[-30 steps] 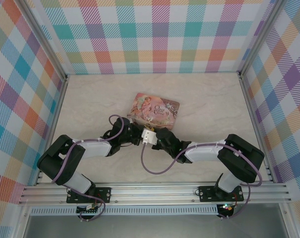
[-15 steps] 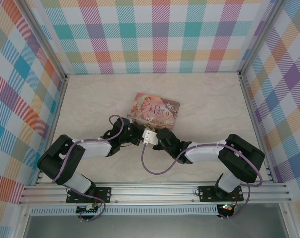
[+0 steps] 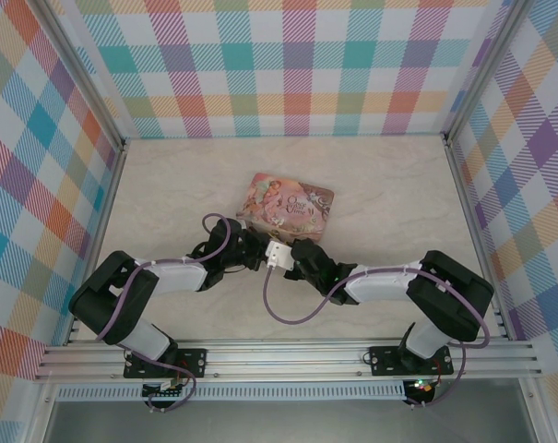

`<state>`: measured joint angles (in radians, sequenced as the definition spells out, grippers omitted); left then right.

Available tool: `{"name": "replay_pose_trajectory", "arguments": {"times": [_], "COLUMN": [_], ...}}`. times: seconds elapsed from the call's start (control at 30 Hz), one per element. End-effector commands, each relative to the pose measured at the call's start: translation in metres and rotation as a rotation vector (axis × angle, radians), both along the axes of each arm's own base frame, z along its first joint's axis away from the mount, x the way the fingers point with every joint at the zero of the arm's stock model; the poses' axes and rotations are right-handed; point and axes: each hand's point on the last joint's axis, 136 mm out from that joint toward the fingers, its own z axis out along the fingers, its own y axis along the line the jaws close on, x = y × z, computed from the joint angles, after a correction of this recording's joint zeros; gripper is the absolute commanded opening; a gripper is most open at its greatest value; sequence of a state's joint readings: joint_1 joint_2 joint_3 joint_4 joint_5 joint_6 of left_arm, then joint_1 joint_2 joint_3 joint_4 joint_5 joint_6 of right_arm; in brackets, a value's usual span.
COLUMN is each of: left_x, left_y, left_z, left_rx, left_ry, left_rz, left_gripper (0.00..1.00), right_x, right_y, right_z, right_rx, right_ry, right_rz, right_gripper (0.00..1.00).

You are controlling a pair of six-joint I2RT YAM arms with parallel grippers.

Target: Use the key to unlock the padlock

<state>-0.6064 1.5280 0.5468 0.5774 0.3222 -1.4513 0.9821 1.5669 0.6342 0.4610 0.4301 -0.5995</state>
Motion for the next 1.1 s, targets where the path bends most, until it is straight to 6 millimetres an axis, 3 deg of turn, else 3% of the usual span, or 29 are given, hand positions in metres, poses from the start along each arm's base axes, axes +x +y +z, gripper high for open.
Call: {"name": "replay_pose_trajectory", "arguments": {"times": [0.0,0.43,0.67,0.8,0.93,1.07], "left_x": [0.002,0.004,0.004,0.004,0.002,-0.002], "left_y": [-0.012,-0.014,-0.017,-0.015,-0.009,-0.001], "left_z": [0.029,0.035,0.036,0.033,0.024,0.01], "left_rx": [-0.064,-0.074,-0.072,-0.06,0.002,0.128], "left_ry": [-0.058,-0.069,-0.075,-0.073,-0.08,-0.1], "left_rz": [-0.032,-0.024,-0.02,-0.016,-0.021,-0.055], "left_gripper": [0.0,0.0,0.0,0.0,0.0,0.0], "right_x": [0.005,0.003,-0.002,-0.004,-0.008,-0.016], "right_y": [0.005,0.013,0.02,0.015,-0.003,-0.024], "right_z": [0.011,0.02,0.031,0.03,0.025,0.033], "right_rx": [0.068,0.319,0.54,0.55,0.518,0.537], "right_ry": [0.018,0.281,0.463,0.489,0.512,0.551], "right_rz": [-0.037,-0.229,-0.308,-0.312,-0.317,-0.29], "right_gripper": [0.01,0.0,0.0,0.0,0.1,0.34]}}
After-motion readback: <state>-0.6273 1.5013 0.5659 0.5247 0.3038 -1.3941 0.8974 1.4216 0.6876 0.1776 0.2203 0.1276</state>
